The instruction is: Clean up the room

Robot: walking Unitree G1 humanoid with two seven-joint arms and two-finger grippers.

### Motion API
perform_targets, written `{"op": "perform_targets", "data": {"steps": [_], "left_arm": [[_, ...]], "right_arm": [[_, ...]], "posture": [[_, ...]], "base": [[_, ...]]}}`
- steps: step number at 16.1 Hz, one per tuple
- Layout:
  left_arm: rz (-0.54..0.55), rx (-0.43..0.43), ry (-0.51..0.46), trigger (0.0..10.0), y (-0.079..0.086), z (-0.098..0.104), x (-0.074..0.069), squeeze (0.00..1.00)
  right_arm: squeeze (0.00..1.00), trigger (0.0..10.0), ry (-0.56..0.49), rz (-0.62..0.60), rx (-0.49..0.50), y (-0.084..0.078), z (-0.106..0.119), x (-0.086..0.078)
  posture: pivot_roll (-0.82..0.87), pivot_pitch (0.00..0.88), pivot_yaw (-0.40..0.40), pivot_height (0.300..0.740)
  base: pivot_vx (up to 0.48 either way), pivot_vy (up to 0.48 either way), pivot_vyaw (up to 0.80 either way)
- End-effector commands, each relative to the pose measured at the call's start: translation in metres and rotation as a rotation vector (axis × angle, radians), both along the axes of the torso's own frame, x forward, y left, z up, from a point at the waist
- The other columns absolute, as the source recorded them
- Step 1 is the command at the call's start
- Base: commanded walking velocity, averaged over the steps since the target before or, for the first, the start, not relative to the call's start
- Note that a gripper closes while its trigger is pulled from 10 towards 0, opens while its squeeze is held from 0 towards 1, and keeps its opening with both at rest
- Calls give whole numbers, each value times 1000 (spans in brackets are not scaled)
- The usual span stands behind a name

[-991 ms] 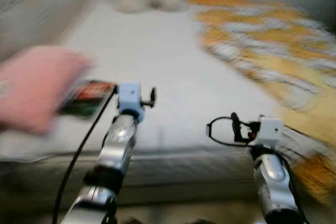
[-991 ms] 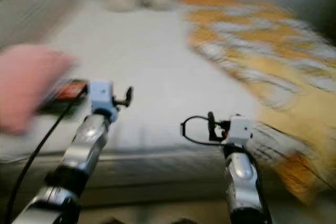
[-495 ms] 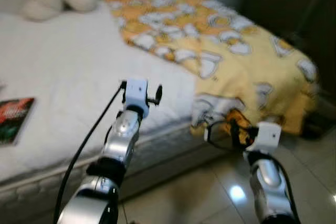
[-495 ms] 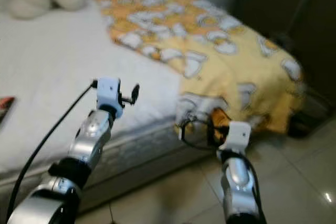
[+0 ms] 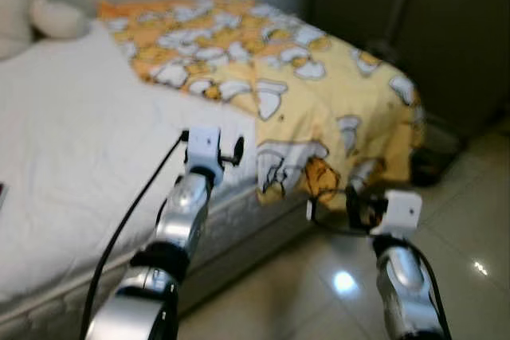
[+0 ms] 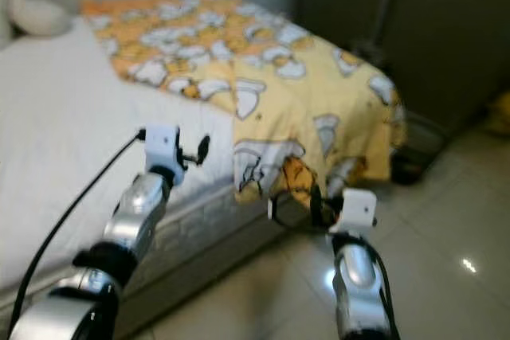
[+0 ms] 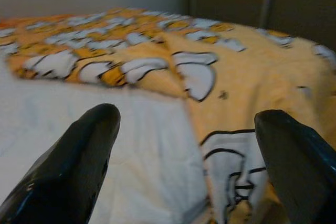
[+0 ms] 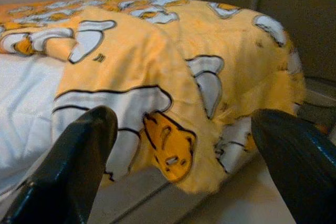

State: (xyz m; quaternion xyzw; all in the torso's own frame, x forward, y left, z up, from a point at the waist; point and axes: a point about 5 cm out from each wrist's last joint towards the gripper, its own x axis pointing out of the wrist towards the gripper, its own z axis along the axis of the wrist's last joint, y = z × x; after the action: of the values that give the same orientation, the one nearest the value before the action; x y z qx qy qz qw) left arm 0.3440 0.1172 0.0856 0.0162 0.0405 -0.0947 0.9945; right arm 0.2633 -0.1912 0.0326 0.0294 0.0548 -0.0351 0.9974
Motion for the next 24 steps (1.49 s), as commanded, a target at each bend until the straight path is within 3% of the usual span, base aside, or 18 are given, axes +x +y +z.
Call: {"op": "perform_targets", "data": {"steps": [1, 7, 11, 12, 15, 18, 21, 24], "left_arm": [[-4, 0, 5, 10000, 1, -1, 1, 0], [-5, 31, 30, 10000, 7, -10, -4, 0], [56, 154, 92, 10000, 19, -23, -6, 0], [40, 219, 133, 10000, 19, -30, -6, 0], [33, 288, 212, 10000, 12, -39, -6, 0], [94, 234, 263, 10000, 14, -44, -6, 0], [64, 222, 330, 10000, 4, -57, -16, 0], [160, 192, 325, 10000, -3, -50, -10, 0]], "right_arm": [[0, 10000, -32, 18, -1, 4, 9, 7], [0, 10000, 6, 51, -18, 5, 5, 11], [0, 10000, 32, 74, -21, 9, -2, 6], [0, 10000, 44, 75, -21, 9, -5, 1], [0, 10000, 78, 99, -32, 11, -14, -12], [0, 10000, 80, 95, -30, 10, -15, -30], [0, 10000, 102, 98, -42, 8, -16, -48], [0, 10000, 112, 122, -74, 7, -7, -71]], "posture": [[-9, 0, 52, 736], [8, 0, 40, 736], [8, 0, 38, 736], [12, 0, 20, 736], [-8, 0, 2, 736], [-58, 0, 1, 736], [-92, 28, -11, 736], [-183, 130, -46, 736]], "base": [[454, 0, 0], [454, 0, -111], [227, 0, -627], [0, 0, -613], [0, 0, -613], [0, 0, -171], [0, 0, 0], [0, 0, 0]]}}
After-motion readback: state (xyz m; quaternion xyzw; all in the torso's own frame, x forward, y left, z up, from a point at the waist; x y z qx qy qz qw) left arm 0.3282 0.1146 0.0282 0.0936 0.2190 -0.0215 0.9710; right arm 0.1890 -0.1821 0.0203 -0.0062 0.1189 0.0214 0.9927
